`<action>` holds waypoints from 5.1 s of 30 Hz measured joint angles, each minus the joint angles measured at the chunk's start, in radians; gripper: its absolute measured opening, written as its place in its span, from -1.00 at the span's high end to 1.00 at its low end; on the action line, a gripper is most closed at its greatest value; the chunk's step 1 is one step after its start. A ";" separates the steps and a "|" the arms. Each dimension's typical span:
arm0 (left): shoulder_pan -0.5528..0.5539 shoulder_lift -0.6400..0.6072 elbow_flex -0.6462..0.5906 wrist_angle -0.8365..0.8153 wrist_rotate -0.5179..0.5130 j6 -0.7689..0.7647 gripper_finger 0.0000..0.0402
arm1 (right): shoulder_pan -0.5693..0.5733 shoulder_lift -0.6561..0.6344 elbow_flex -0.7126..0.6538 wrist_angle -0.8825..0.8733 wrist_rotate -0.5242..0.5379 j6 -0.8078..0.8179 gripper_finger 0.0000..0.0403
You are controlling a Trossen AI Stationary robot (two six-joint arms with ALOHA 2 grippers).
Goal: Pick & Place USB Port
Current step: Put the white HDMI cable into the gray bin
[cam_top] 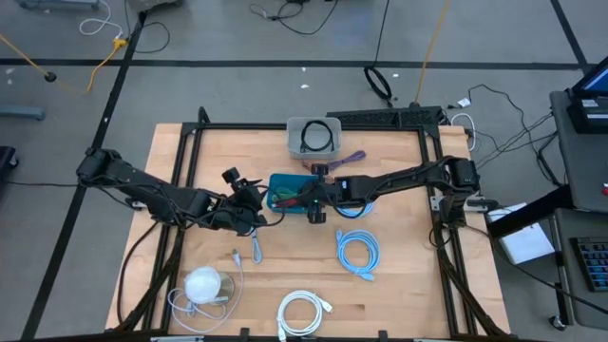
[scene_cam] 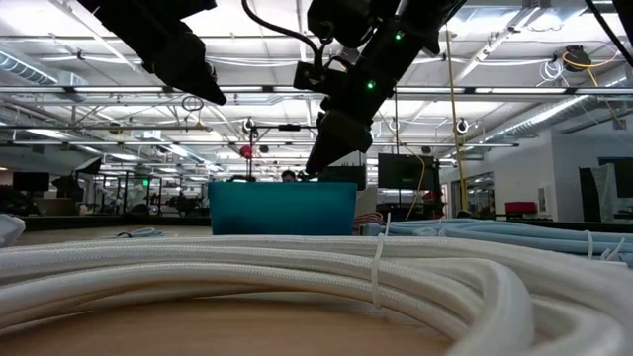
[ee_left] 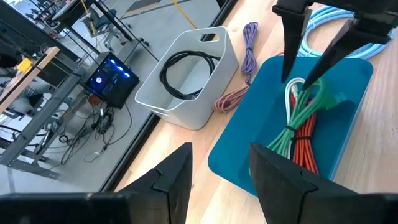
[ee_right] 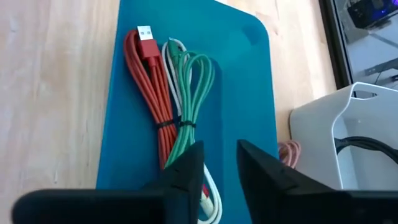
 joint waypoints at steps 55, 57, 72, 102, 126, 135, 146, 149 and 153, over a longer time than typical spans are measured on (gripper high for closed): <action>0.035 0.000 0.000 -0.077 -0.029 -0.087 0.20 | 0.244 -0.832 -0.929 0.488 0.310 0.121 0.58; 0.035 0.000 0.000 -0.077 -0.029 -0.087 0.20 | 0.243 -0.832 -0.895 0.386 0.287 0.135 0.58; 0.035 0.000 0.000 -0.081 -0.028 -0.090 0.20 | 0.304 -0.721 -0.615 -0.081 -0.082 0.407 0.58; -0.029 0.000 0.000 -0.076 -0.029 -0.091 0.20 | 0.545 0.061 0.104 -0.193 -0.156 0.655 0.50; -0.076 0.000 0.000 -0.071 -0.030 -0.090 0.20 | 0.515 0.168 0.227 -0.241 -0.366 1.008 0.16; -0.109 0.000 0.000 -0.071 -0.055 -0.090 0.20 | 0.517 0.173 0.227 -0.108 -0.530 1.117 0.16; -0.125 0.000 0.000 -0.068 -0.056 -0.087 0.20 | 0.523 0.222 0.227 -0.189 -0.509 1.117 0.16; -0.124 0.000 0.000 -0.068 -0.056 -0.086 0.20 | 0.515 0.239 0.225 -0.176 -0.527 1.090 0.16; -0.125 0.000 0.000 -0.068 -0.056 -0.086 0.20 | 0.497 0.248 0.229 -0.111 -0.521 1.065 0.16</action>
